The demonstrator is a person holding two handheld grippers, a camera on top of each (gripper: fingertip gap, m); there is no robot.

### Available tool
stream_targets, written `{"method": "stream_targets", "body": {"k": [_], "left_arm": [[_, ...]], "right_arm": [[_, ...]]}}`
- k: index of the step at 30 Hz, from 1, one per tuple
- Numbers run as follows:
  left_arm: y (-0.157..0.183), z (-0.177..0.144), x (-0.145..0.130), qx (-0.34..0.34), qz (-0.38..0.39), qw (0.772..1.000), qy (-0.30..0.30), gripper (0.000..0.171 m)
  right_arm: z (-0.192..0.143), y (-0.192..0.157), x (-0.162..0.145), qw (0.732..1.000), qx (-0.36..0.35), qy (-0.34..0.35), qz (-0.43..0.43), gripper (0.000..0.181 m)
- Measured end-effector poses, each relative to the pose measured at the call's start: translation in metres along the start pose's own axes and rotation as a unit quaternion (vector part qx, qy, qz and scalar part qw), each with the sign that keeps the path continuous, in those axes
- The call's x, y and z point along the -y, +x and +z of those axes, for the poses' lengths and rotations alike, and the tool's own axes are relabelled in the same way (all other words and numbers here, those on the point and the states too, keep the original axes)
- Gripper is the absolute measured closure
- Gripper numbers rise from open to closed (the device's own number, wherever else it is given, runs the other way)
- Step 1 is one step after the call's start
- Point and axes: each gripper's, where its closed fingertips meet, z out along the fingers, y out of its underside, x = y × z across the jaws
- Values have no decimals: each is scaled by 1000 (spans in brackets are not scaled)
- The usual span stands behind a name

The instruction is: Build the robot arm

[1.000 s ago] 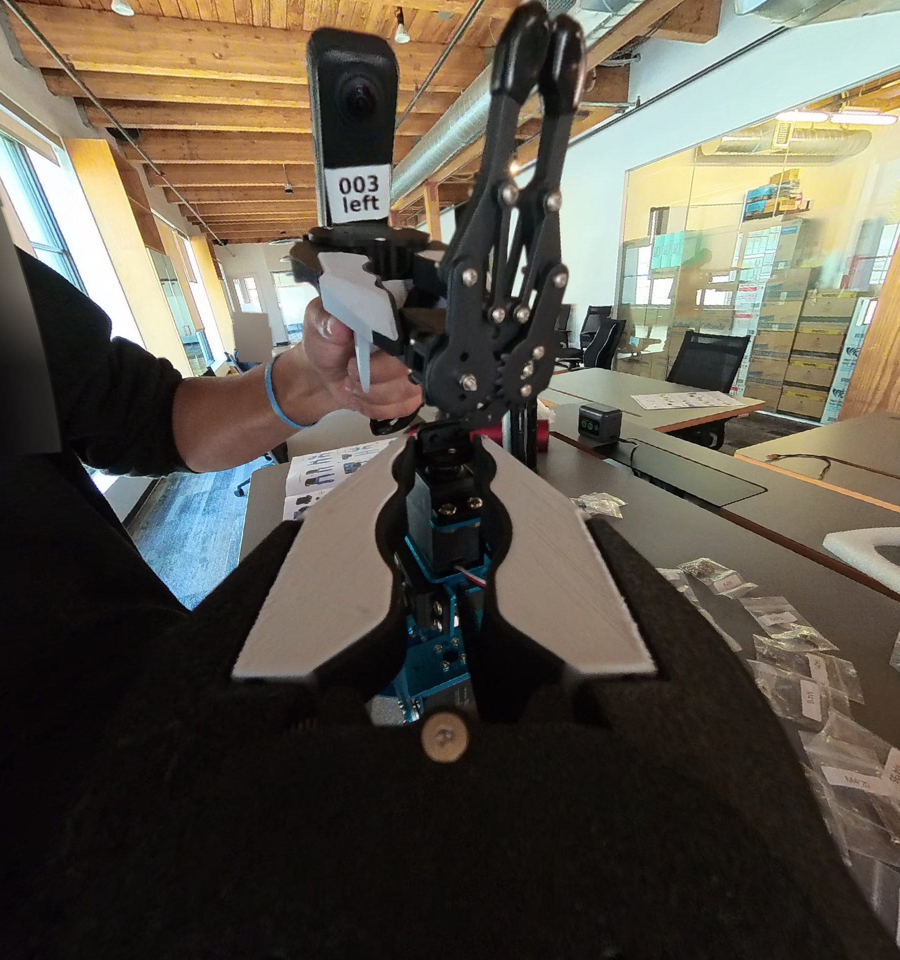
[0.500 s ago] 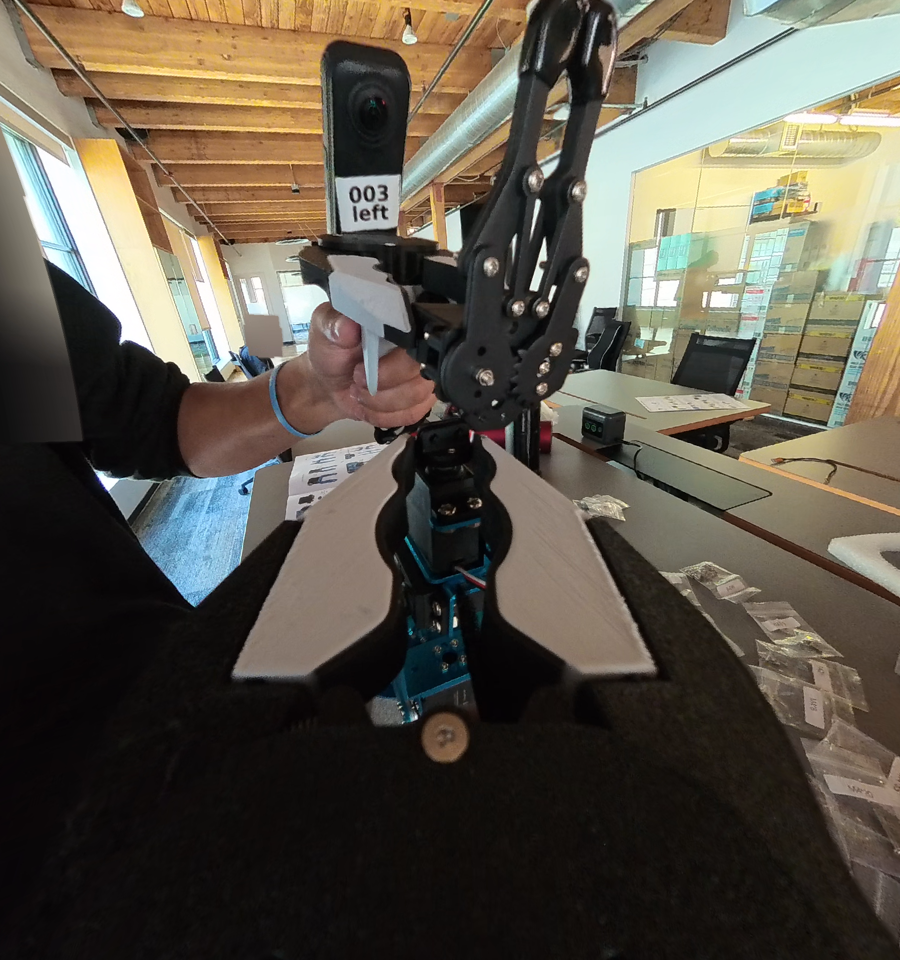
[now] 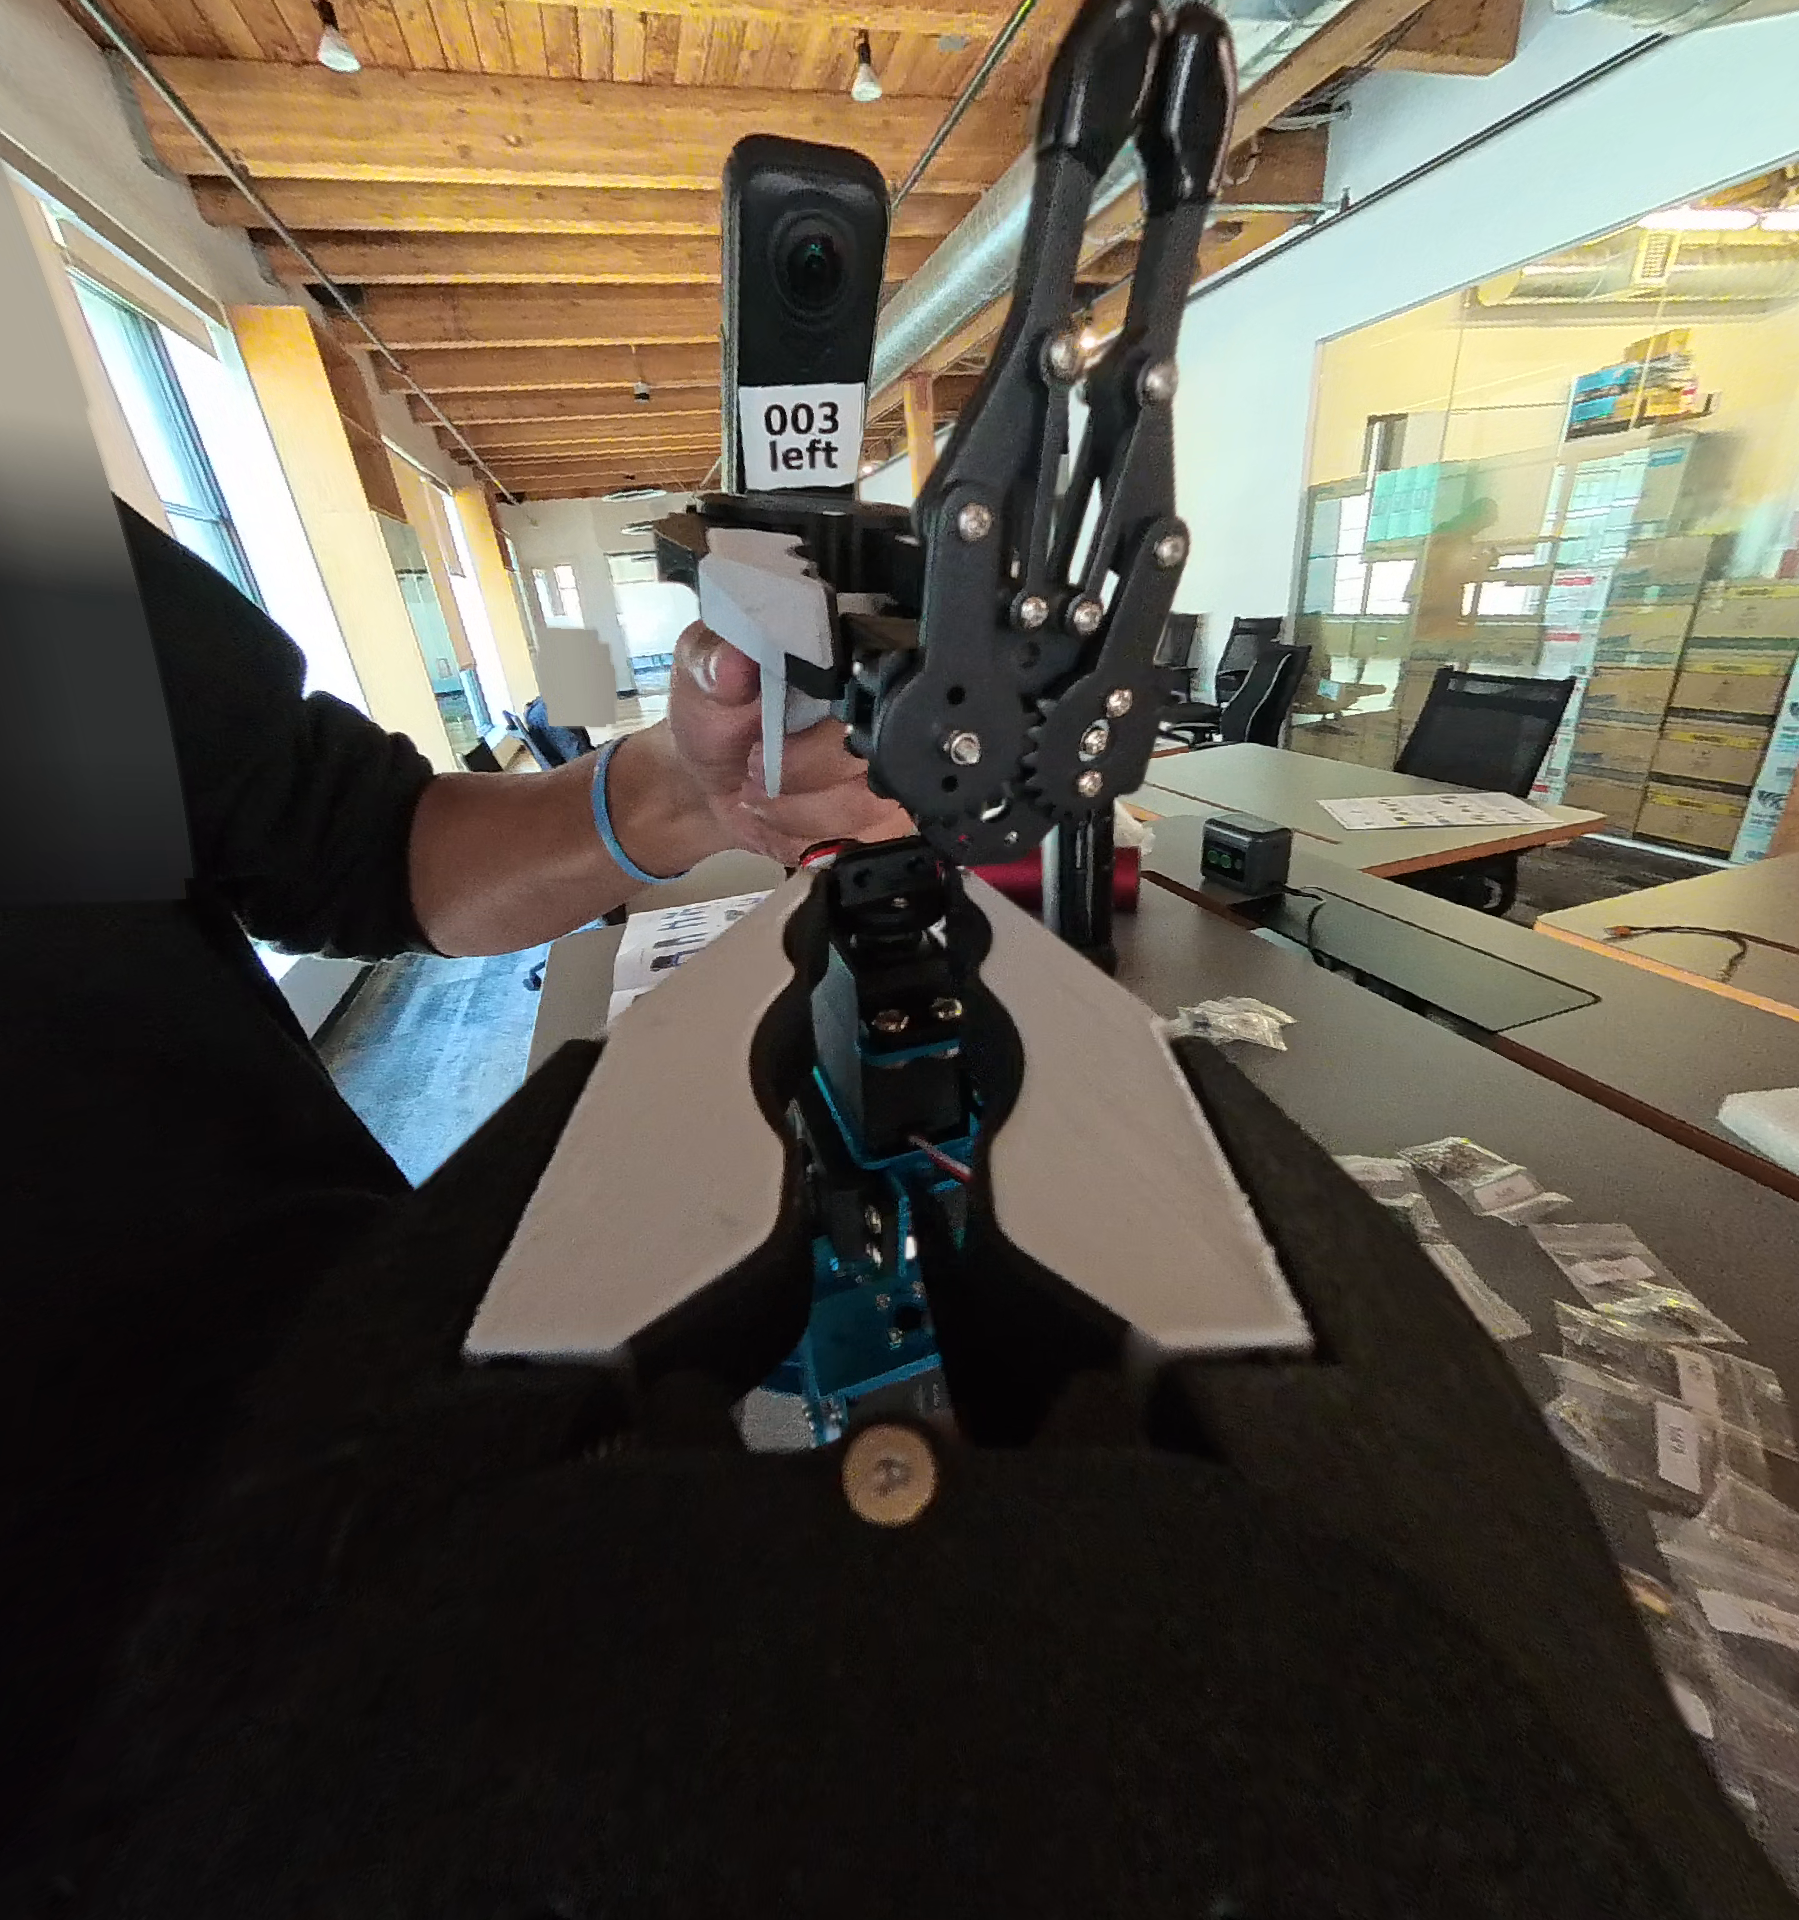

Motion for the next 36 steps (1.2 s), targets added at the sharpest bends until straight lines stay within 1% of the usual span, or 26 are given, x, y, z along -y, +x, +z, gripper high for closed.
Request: {"method": "stream_targets", "body": {"k": [7,14,18,20,23,25,26,28,30,32,36], "left_arm": [[1,-2,-1,-21,-1,1000,2,128],[2,-2,-1,-27,17,999,3,129],[0,-1,-2,-17,30,999,4,129],[-2,-1,-2,-10,30,999,4,128],[-2,-1,-3,-7,26,1000,4,128],[0,0,-5,-7,28,1000,-2,128],[0,0,-5,-3,30,1000,-3,128],[-1,1,-2,4,26,1000,7,129],[-1,1,5,9,20,999,24,129],[-3,1,11,16,20,999,35,129],[3,4,8,0,18,999,29,129]], "right_arm": [[1,-2,0,1000,18,2,7,161],[1,-2,0,999,30,-4,22,161],[0,1,-1,999,24,-6,27,161],[1,3,-1,1000,9,-10,26,161],[0,5,0,999,-40,-19,-4,158],[-3,8,1,995,-90,-18,-29,147],[-5,7,1,993,-109,-18,-37,145],[-4,3,2,990,-129,-17,-52,160],[-3,5,2,986,-155,-14,-66,161],[-1,5,2,984,-163,-8,-65,160],[-7,12,4,978,-199,3,-58,151]]}}
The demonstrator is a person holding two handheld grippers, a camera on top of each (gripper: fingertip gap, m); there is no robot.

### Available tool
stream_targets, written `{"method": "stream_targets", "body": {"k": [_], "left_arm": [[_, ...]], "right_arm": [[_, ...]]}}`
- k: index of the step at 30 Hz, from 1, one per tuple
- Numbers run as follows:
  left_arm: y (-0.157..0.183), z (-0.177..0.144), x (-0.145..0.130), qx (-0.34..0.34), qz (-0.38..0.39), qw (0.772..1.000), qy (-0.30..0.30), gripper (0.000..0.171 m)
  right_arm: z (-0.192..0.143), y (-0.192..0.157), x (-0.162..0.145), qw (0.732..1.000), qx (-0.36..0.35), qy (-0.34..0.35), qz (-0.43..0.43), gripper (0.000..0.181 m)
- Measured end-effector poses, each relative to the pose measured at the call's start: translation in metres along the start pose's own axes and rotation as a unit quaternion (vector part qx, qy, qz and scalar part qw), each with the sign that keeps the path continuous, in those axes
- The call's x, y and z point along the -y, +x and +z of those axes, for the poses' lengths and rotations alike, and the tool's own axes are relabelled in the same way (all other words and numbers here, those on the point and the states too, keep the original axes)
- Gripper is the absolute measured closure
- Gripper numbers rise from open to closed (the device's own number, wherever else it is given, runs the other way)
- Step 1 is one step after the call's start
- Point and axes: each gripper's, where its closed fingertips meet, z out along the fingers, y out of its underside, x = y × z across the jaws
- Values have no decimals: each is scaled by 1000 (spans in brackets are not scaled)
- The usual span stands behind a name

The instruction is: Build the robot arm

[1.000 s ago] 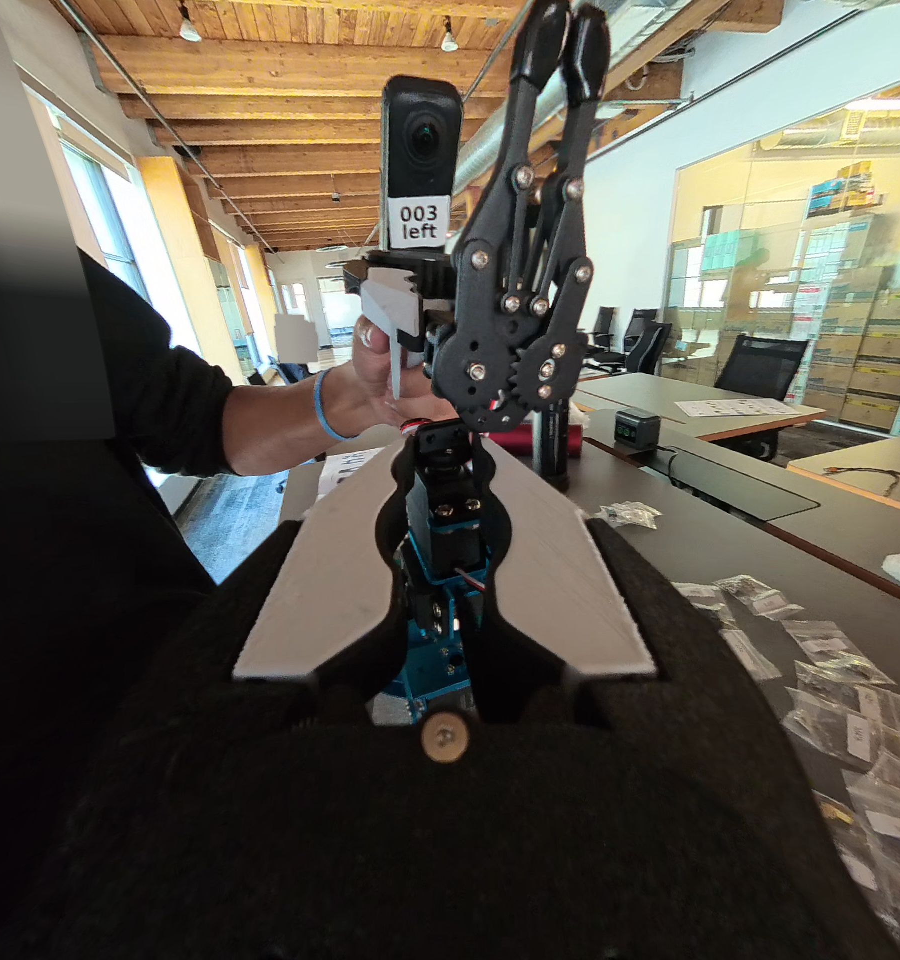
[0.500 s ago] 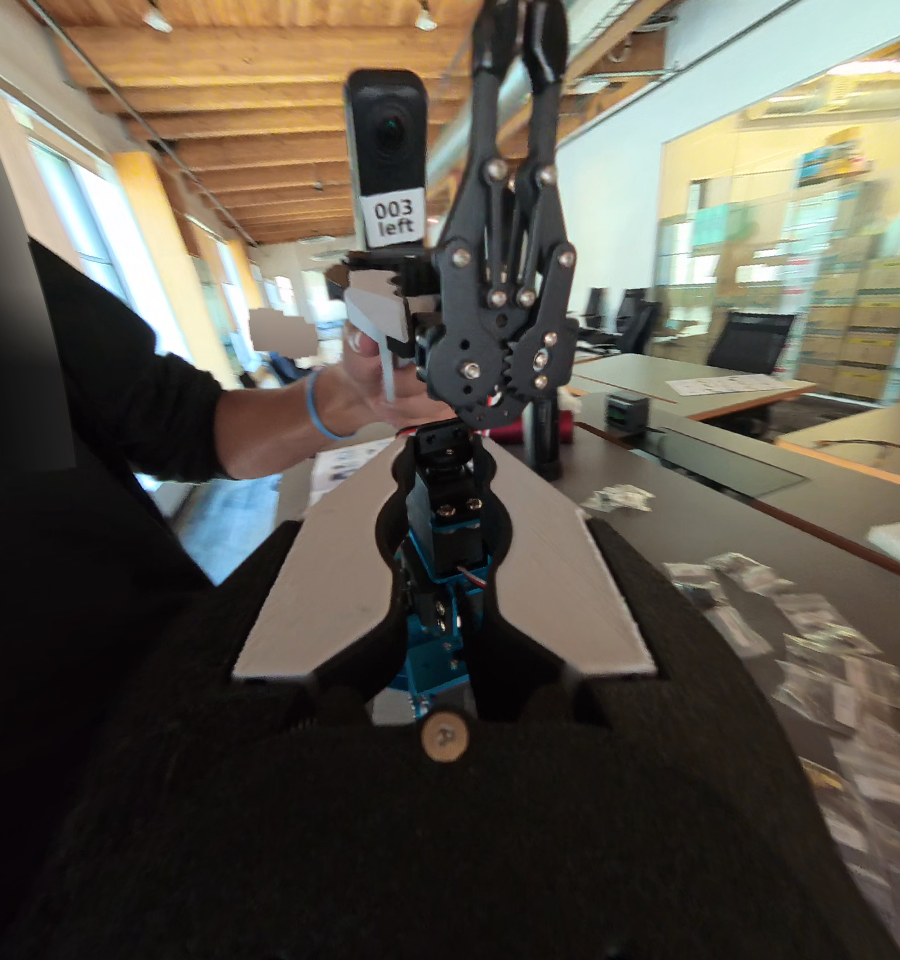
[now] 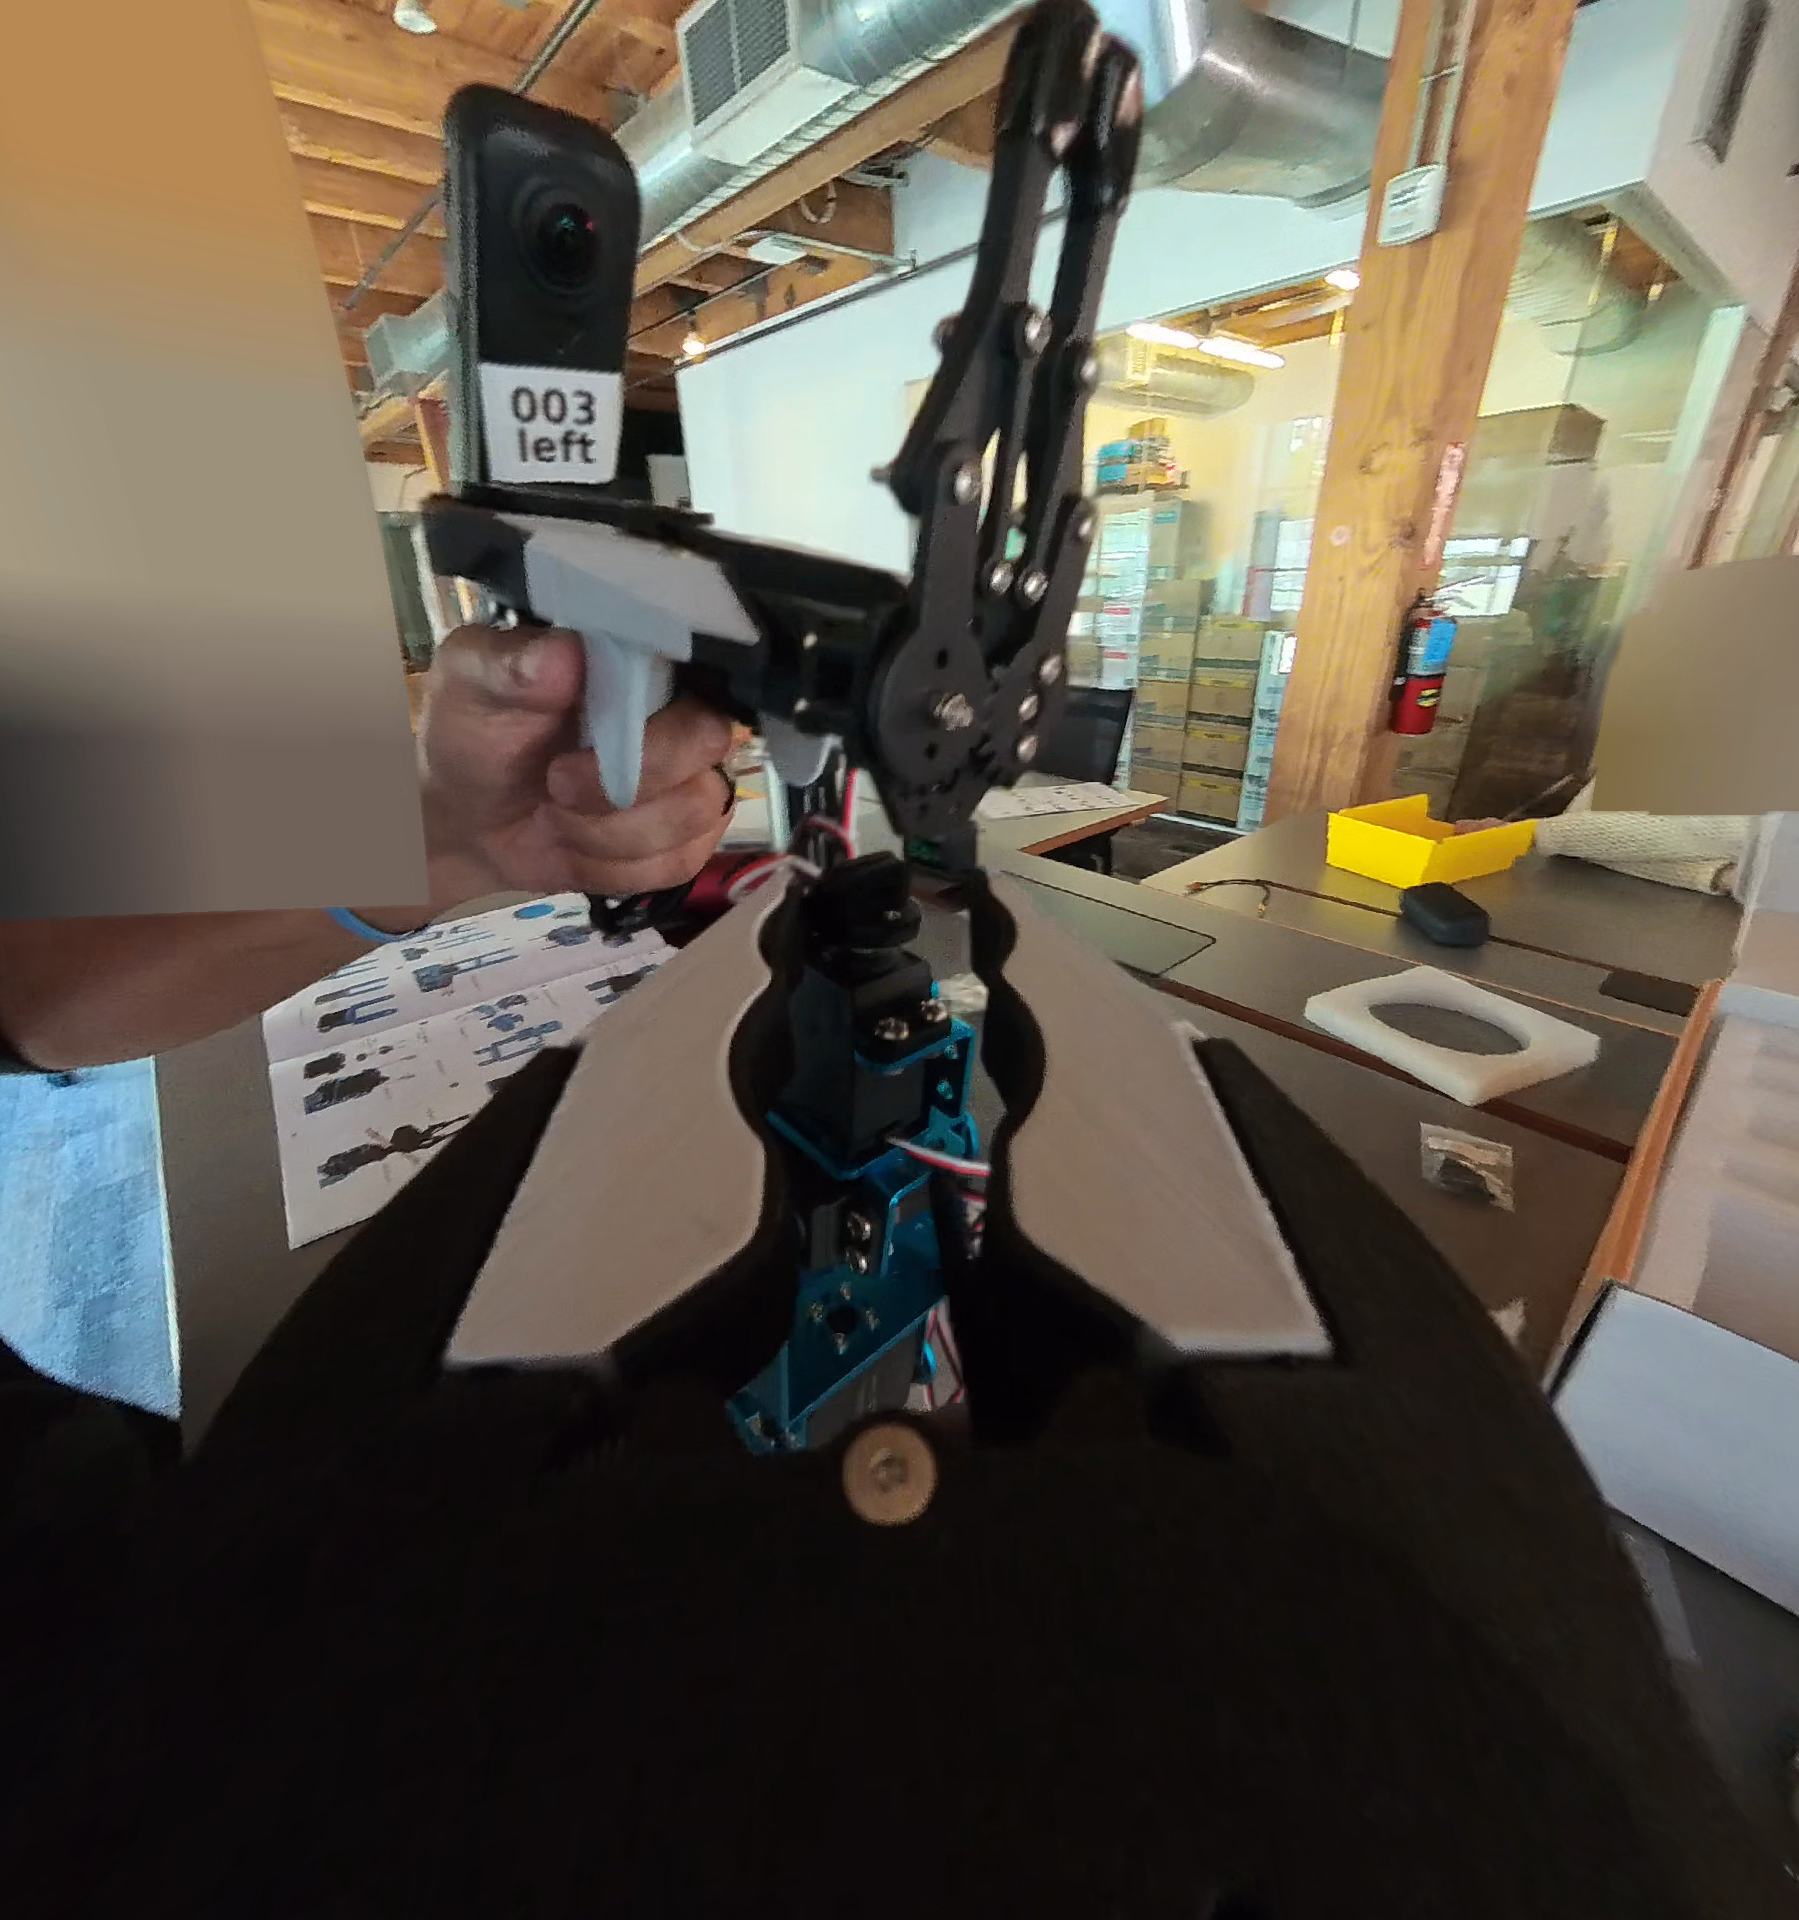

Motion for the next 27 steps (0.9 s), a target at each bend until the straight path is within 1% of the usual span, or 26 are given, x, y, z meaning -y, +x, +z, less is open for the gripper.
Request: {"method": "stream_targets", "body": {"k": [3,6,10,14,16,18,20,22,27], "left_arm": [[7,0,-3,-3,4,1000,-4,128],[7,2,-5,6,14,1000,-14,129],[8,1,-7,9,11,1000,-21,128],[14,-1,-2,14,10,1000,-7,129],[19,-1,4,10,6,1000,5,128],[20,-2,6,10,4,1000,9,129],[19,-1,2,17,8,1000,2,128],[18,0,-2,23,9,1000,-1,128],[18,-4,-2,29,19,999,-2,128]], "right_arm": [[-6,2,13,999,-36,28,-14,151],[-7,-4,20,997,-51,27,-46,157],[-7,-2,16,994,-76,2,-80,159],[-8,-6,15,992,-90,0,-89,159],[-8,-9,13,993,-81,-1,-89,153],[-8,-7,13,992,-88,-5,-95,151],[-8,-8,17,989,-98,-1,-114,156],[-8,-8,17,983,-117,-11,-140,156],[-7,-10,8,967,-148,-36,-206,156]]}}
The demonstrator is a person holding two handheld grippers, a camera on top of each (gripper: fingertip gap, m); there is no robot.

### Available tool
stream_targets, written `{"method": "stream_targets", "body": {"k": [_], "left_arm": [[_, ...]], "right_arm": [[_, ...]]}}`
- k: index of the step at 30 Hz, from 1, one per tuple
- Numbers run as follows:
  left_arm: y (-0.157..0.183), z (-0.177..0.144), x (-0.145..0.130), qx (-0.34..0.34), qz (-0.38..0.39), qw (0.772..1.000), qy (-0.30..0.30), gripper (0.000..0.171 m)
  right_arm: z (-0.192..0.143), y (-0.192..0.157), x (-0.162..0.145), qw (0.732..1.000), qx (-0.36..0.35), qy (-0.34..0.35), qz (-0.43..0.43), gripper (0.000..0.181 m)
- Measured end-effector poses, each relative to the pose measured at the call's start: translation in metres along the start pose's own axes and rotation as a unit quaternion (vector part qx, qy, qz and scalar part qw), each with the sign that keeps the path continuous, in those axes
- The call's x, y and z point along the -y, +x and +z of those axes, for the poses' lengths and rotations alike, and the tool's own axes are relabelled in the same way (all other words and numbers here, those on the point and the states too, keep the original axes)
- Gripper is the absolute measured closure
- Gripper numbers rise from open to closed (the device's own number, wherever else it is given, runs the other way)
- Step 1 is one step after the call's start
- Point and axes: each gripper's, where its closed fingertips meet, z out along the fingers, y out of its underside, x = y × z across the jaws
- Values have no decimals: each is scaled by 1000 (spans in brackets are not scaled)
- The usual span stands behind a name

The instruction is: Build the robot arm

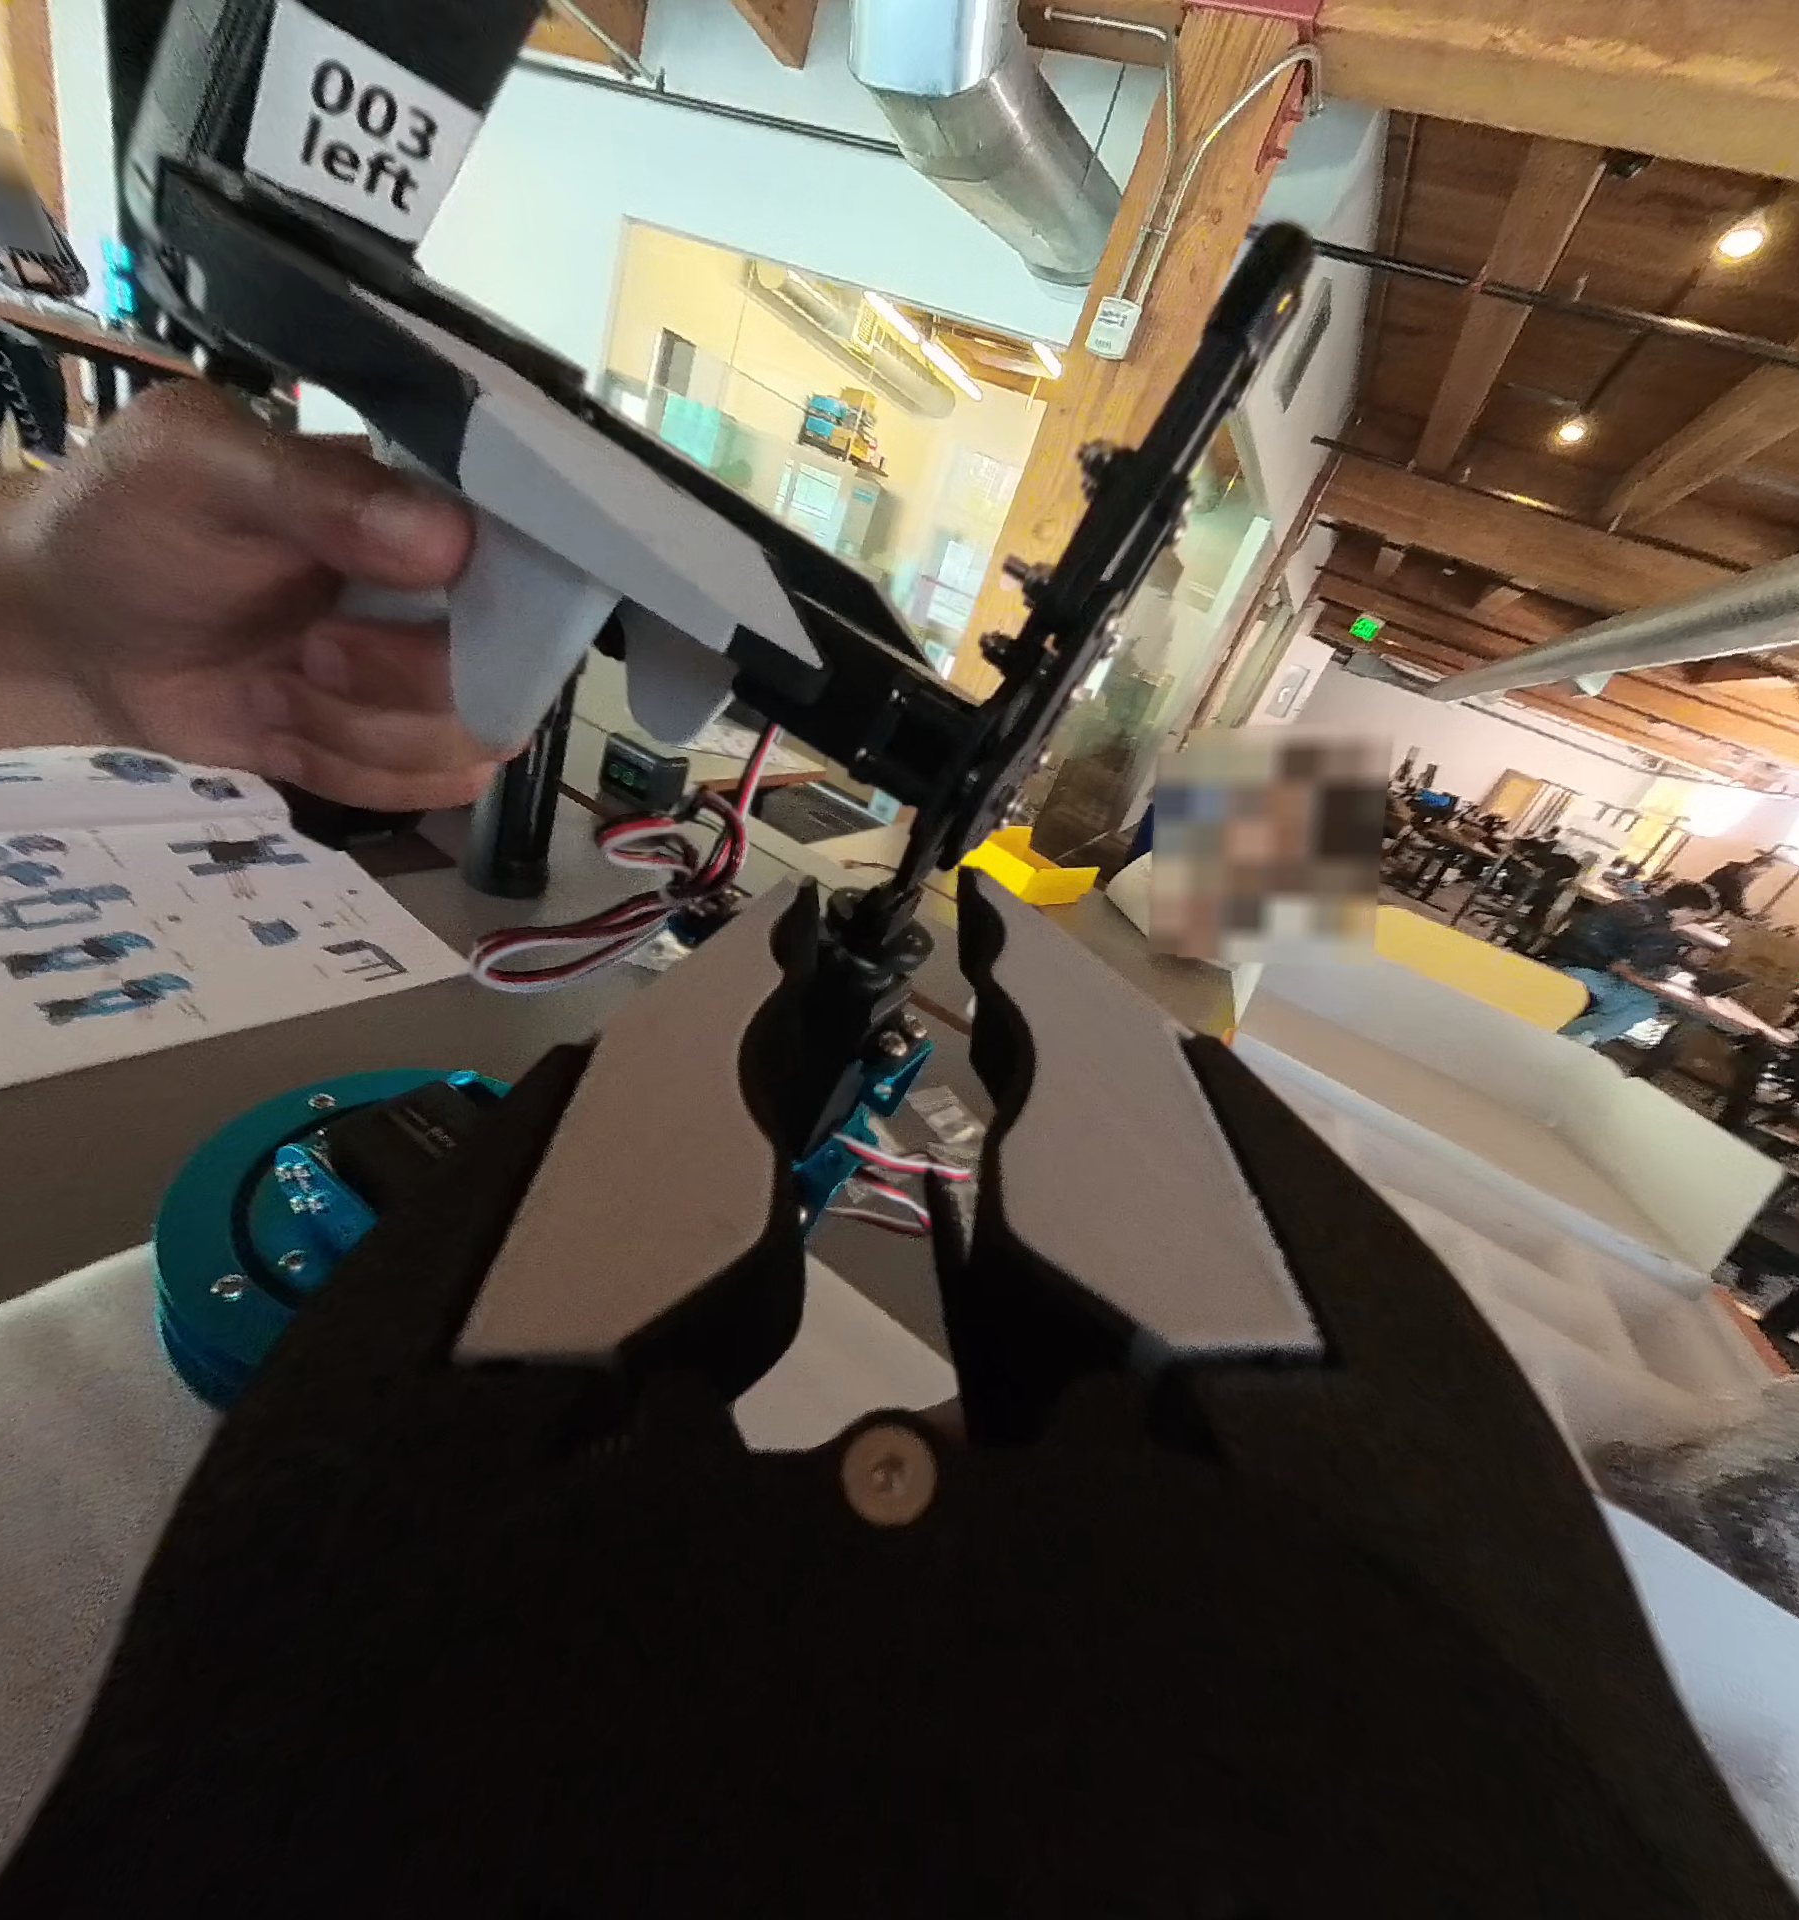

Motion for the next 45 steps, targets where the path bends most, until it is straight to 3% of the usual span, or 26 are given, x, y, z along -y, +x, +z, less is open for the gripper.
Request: {"method": "stream_targets", "body": {"k": [18,23,30,39,45], "left_arm": [[6,1,-5,-29,-6,999,-20,128],[5,0,-2,-17,22,999,-37,128],[0,2,-12,-7,35,996,-83,127],[4,3,-3,-11,-12,999,-49,127],[5,-4,2,3,-50,999,-16,125]], "right_arm": [[-4,11,5,995,-90,0,-33,169],[-2,13,8,991,-135,-14,2,171],[0,18,2,986,-146,-31,75,175],[-2,22,13,982,-147,-9,115,177],[2,18,29,991,-128,-2,38,180]]}}
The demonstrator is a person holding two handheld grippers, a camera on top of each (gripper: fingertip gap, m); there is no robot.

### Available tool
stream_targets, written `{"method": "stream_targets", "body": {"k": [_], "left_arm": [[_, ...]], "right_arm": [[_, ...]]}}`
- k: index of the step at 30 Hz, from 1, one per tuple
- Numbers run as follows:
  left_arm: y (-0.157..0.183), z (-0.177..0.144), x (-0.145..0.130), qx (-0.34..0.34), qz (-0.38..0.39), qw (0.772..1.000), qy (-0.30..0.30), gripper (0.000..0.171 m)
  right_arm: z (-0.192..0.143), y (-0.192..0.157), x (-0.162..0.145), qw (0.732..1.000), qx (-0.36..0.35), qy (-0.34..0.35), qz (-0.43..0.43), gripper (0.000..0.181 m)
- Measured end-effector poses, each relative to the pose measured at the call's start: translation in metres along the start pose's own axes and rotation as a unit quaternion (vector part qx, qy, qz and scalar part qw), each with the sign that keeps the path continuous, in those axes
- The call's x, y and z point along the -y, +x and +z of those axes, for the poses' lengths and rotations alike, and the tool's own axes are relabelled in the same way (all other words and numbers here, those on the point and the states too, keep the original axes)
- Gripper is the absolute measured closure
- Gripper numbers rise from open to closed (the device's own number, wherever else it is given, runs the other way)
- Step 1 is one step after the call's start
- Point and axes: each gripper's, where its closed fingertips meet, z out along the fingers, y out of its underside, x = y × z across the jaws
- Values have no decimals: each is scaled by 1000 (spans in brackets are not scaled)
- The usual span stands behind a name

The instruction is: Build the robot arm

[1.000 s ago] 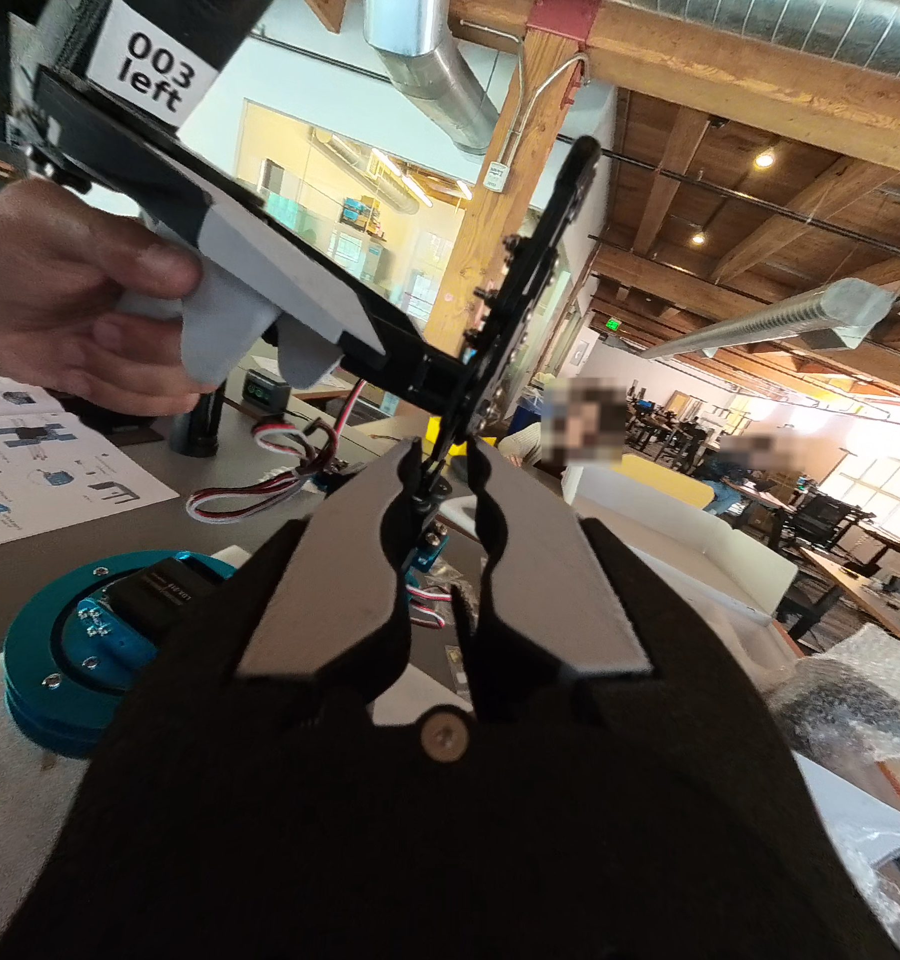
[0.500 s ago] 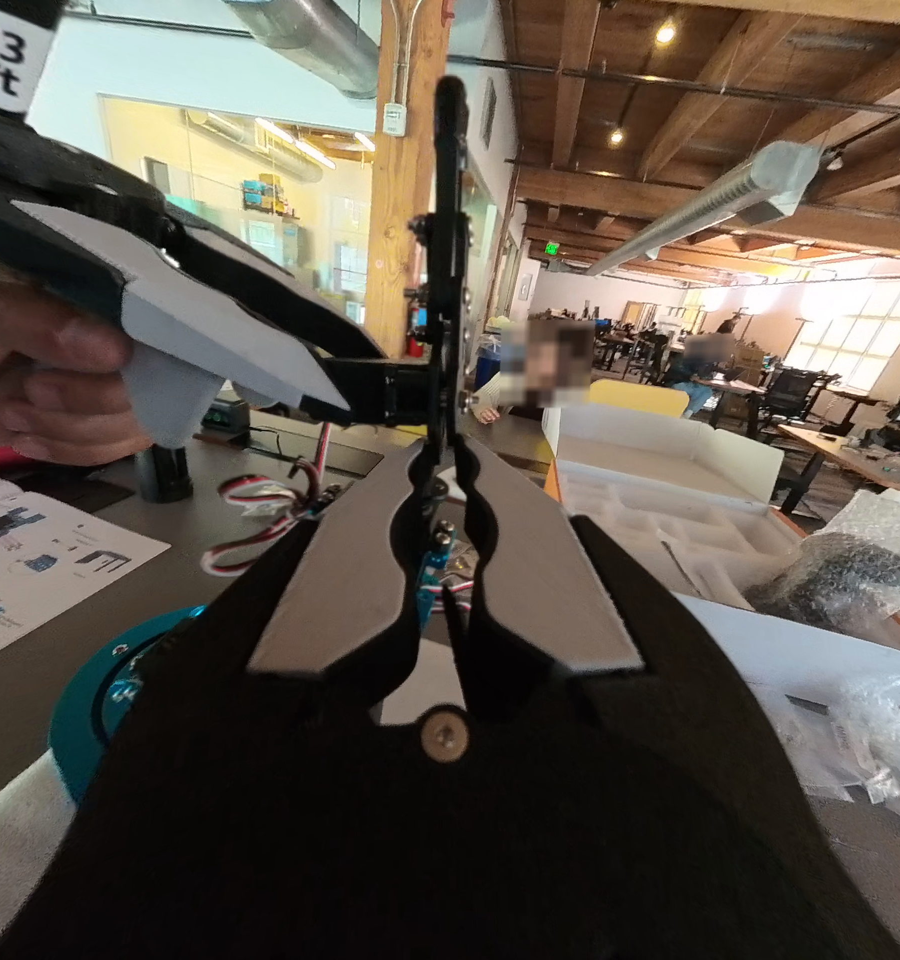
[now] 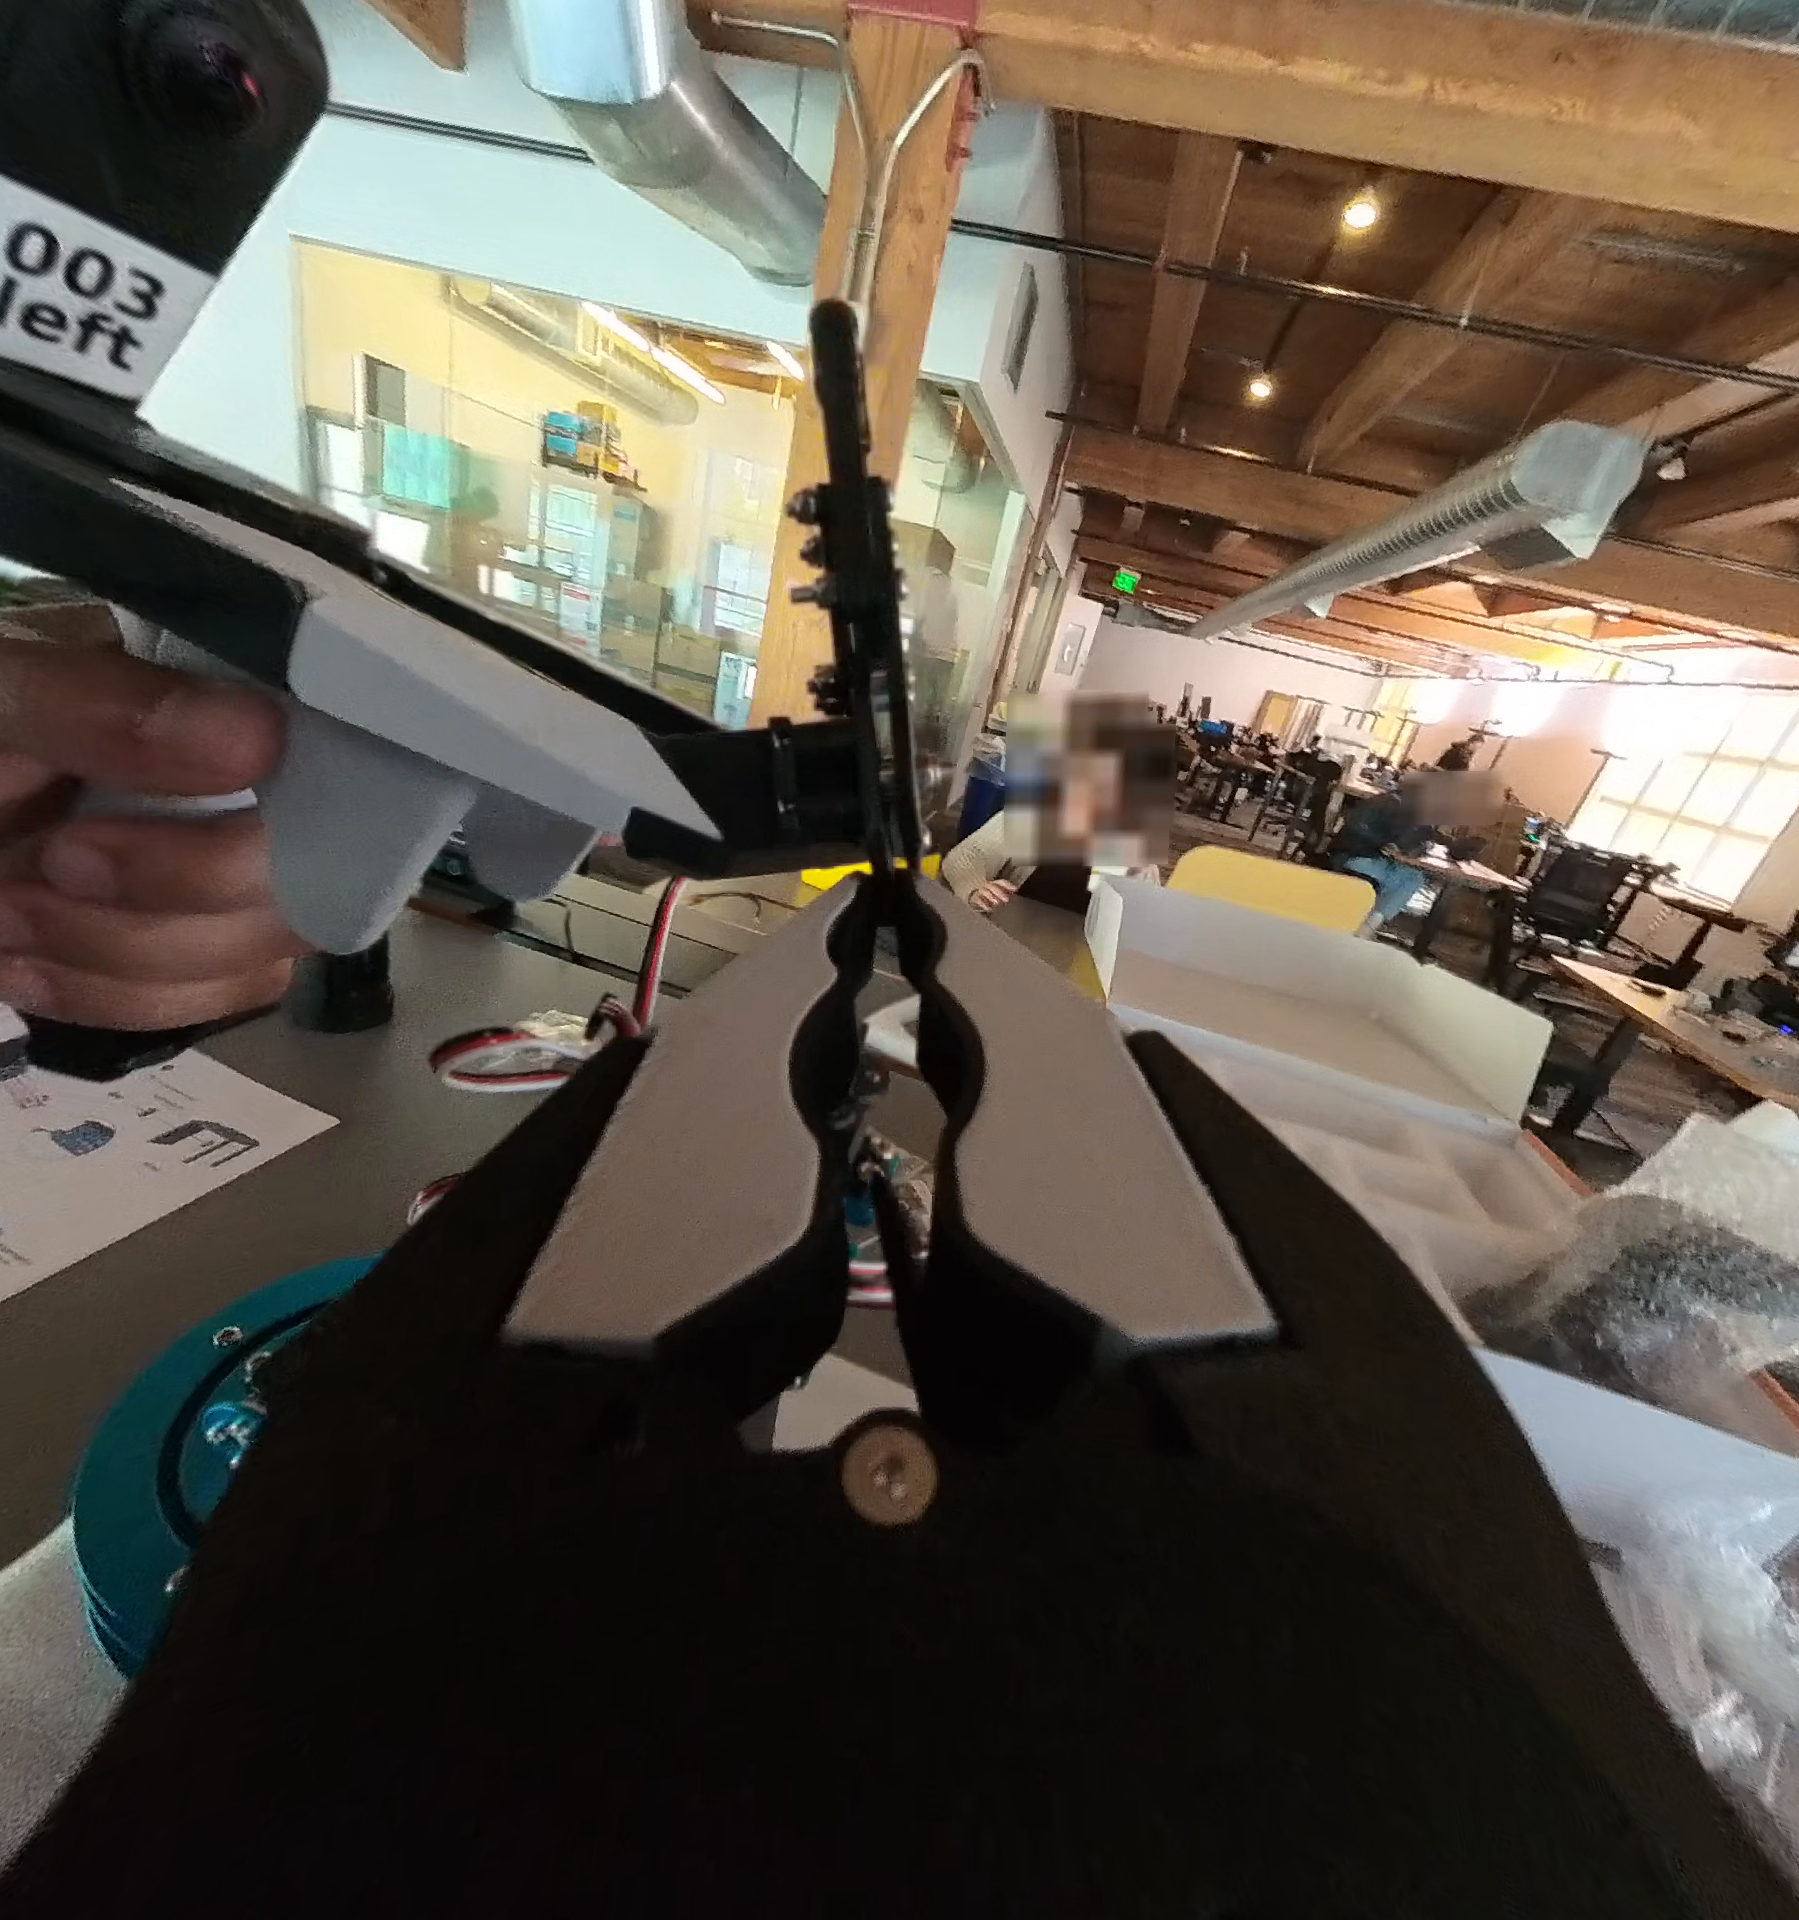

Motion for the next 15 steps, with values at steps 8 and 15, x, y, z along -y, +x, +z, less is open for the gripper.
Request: {"method": "stream_targets", "body": {"k": [8,15], "left_arm": [[0,-10,11,-17,-53,998,0,95],[7,9,-5,-30,-38,997,-60,108]], "right_arm": [[5,-8,12,991,-2,22,-134,180],[-4,-13,8,988,-18,64,-137,180]]}}
